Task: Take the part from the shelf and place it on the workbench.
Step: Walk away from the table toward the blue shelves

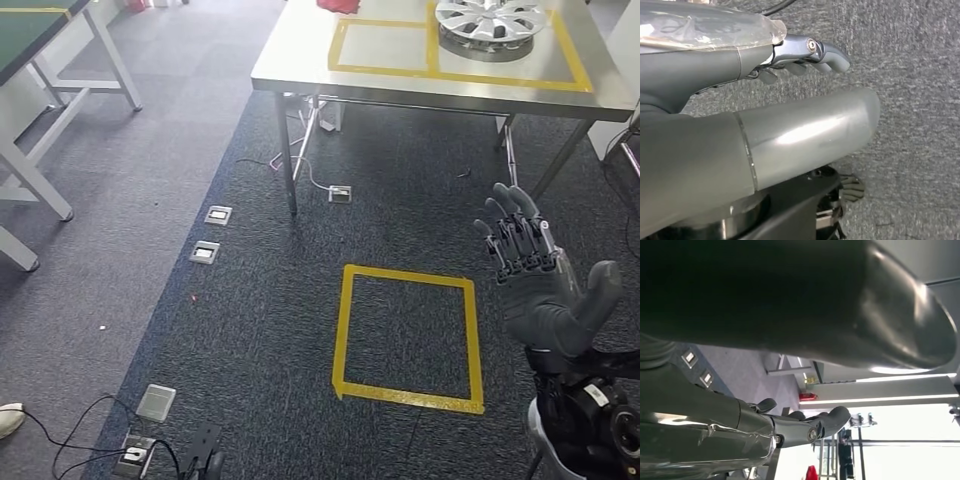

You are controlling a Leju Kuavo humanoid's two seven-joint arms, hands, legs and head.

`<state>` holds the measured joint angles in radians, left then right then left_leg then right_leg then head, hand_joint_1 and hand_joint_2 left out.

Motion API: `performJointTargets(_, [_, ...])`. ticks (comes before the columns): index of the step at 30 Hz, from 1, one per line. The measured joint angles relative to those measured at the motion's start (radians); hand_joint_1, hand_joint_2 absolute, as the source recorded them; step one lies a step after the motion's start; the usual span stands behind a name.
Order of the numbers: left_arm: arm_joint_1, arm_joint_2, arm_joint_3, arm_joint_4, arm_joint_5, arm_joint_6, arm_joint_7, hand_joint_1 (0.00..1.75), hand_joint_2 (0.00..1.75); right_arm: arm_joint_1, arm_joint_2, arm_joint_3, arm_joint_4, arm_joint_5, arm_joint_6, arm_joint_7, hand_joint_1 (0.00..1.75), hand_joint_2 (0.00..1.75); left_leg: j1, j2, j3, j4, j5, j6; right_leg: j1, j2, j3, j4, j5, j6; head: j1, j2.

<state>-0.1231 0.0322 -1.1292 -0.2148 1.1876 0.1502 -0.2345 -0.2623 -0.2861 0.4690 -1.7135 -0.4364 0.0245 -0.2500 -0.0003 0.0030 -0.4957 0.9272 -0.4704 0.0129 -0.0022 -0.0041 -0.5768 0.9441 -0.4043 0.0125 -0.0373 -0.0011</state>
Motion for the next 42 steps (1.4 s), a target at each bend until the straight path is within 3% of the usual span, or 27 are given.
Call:
performJointTargets(2, [0.003,0.000,0.000,0.000,-0.001,-0.001,-0.005,0.00,0.00,0.003,0.000,-0.002,-0.002,0.000,-0.002,0.000,0.00,0.00,0.000,0.001,-0.001,0.000,0.002,0.000,0.001,0.001,0.001,-0.002,0.001,-0.005,0.003,0.000])
performJointTargets(7, [0.004,0.002,0.000,0.000,-0.001,0.000,-0.018,0.00,0.00,0.005,0.000,-0.003,-0.003,-0.001,-0.002,0.000,0.00,0.00,-0.006,0.001,-0.007,0.007,0.008,0.011,-0.004,0.002,0.003,-0.013,0.030,0.016,0.007,0.000])
performJointTargets(13, [0.004,0.004,0.000,0.000,-0.001,0.000,-0.031,0.00,0.00,0.005,0.000,-0.003,-0.003,-0.003,-0.002,0.000,0.00,0.00,-0.009,0.000,-0.014,0.016,0.005,0.022,-0.010,0.001,0.003,-0.016,0.034,0.032,0.007,0.000])
performJointTargets(15, [0.004,0.005,0.000,0.000,-0.001,-0.001,-0.037,0.00,0.00,0.005,-0.001,-0.004,-0.005,-0.003,-0.002,0.000,0.00,0.00,-0.005,0.001,-0.010,0.009,0.009,0.031,-0.009,0.001,0.002,-0.013,0.030,0.038,0.007,0.000])
performJointTargets(17, [0.004,0.005,0.000,0.000,-0.001,-0.002,-0.040,0.00,0.00,0.005,-0.002,-0.006,-0.008,-0.003,-0.002,0.000,0.00,0.00,0.001,0.003,-0.004,-0.001,0.015,0.040,-0.009,0.002,-0.021,0.042,-0.008,0.042,0.010,0.000])
performJointTargets(20, [0.004,0.004,0.000,0.000,-0.001,-0.004,-0.041,0.00,0.00,0.012,-0.002,-0.007,-0.009,-0.004,-0.003,0.000,0.00,0.00,0.003,0.005,-0.002,-0.004,0.016,0.043,-0.011,0.002,-0.114,0.255,-0.106,0.046,0.014,0.000])
performJointTargets(21, [0.005,0.004,0.000,0.000,-0.001,-0.005,-0.042,0.00,0.00,0.015,-0.003,-0.007,-0.008,-0.004,-0.003,0.000,0.00,0.00,0.003,0.005,-0.001,-0.003,0.015,0.042,-0.013,0.002,-0.134,0.298,-0.116,0.047,0.014,0.000])
performJointTargets(22, [0.005,0.003,0.000,0.000,0.000,-0.007,-0.043,0.00,0.00,0.017,-0.003,-0.008,-0.008,-0.004,-0.004,0.000,0.00,0.00,0.004,0.005,0.001,-0.003,0.013,0.039,-0.015,0.002,-0.134,0.299,-0.105,0.048,0.014,0.000])
performJointTargets(24, [0.006,0.002,0.000,0.000,0.002,-0.011,-0.048,0.00,0.00,0.017,-0.003,-0.009,-0.009,-0.004,-0.004,0.000,0.00,0.00,0.007,0.004,0.008,0.001,0.005,0.030,-0.019,0.000,-0.076,0.183,-0.037,0.048,0.015,0.000])
performJointTargets(26, [0.005,0.002,0.001,0.000,0.006,-0.015,-0.054,0.00,0.00,0.017,-0.003,-0.010,-0.009,-0.004,-0.004,0.000,0.00,0.00,0.007,0.004,0.010,0.009,-0.006,0.018,-0.017,-0.004,-0.010,0.053,0.004,0.045,0.016,0.000])
performJointTargets(27, [0.005,0.002,0.001,0.000,0.006,-0.017,-0.057,0.00,0.00,0.017,-0.003,-0.011,-0.010,-0.004,-0.004,0.000,0.00,0.00,0.006,0.005,0.010,0.012,-0.009,0.012,-0.015,-0.004,0.004,0.021,0.008,0.042,0.015,0.000])
performJointTargets(31, [0.003,0.002,0.002,0.000,0.009,-0.020,-0.061,0.00,0.00,0.017,-0.003,-0.012,-0.012,-0.004,-0.006,-0.001,0.00,0.00,0.008,0.008,0.003,0.030,-0.026,-0.006,-0.011,0.003,0.007,0.011,-0.001,0.016,0.011,0.000])
performJointTargets(33, [0.002,0.002,0.003,0.000,0.009,-0.020,-0.061,0.00,0.00,0.017,-0.003,-0.012,-0.015,-0.004,-0.006,-0.001,0.00,0.00,0.010,0.005,-0.042,0.126,-0.077,-0.016,-0.014,0.004,0.011,0.007,-0.001,0.005,0.007,0.000])
performJointTargets(35, [0.003,0.002,0.003,0.000,0.009,-0.020,-0.061,0.00,0.00,0.018,-0.003,-0.011,-0.017,-0.004,-0.006,-0.001,0.00,0.00,0.011,0.004,-0.122,0.273,-0.135,-0.022,-0.012,0.005,0.011,0.007,-0.003,-0.002,0.002,0.000])
performJointTargets(36, [0.004,0.002,0.003,0.000,0.009,-0.020,-0.061,0.00,0.00,0.018,-0.003,-0.011,-0.017,-0.004,-0.006,-0.001,0.00,0.00,0.011,0.004,-0.153,0.322,-0.145,-0.022,-0.010,0.007,0.011,0.007,-0.004,-0.003,0.001,0.000])
performJointTargets(37, [0.005,0.002,0.003,0.000,0.009,-0.020,-0.061,0.00,0.00,0.018,-0.003,-0.010,-0.017,-0.004,-0.007,-0.001,0.00,0.00,0.011,0.003,-0.167,0.333,-0.134,-0.020,-0.009,0.009,0.012,0.007,-0.005,-0.003,0.000,0.000])
performJointTargets(38, [0.005,0.002,0.003,0.000,0.009,-0.020,-0.061,0.00,0.00,0.018,-0.003,-0.010,-0.017,-0.004,-0.007,-0.001,0.00,0.00,0.010,0.003,-0.160,0.303,-0.104,-0.017,-0.008,0.013,0.013,0.008,-0.005,-0.004,0.000,0.000])
performJointTargets(40, [0.005,0.004,0.003,0.000,0.009,-0.020,-0.062,0.00,0.00,0.018,-0.003,-0.011,-0.017,-0.004,-0.007,-0.001,0.00,0.00,0.006,-0.003,-0.102,0.153,-0.019,-0.002,-0.005,0.019,0.017,0.008,-0.006,-0.003,-0.001,0.000])
performJointTargets(42, [0.004,0.006,0.003,0.000,0.009,-0.020,-0.063,0.00,0.00,0.018,-0.003,-0.011,-0.017,-0.004,-0.007,-0.002,0.00,0.00,0.000,-0.008,-0.057,0.042,0.027,0.010,-0.002,0.025,0.017,0.008,-0.007,0.002,-0.001,0.000])
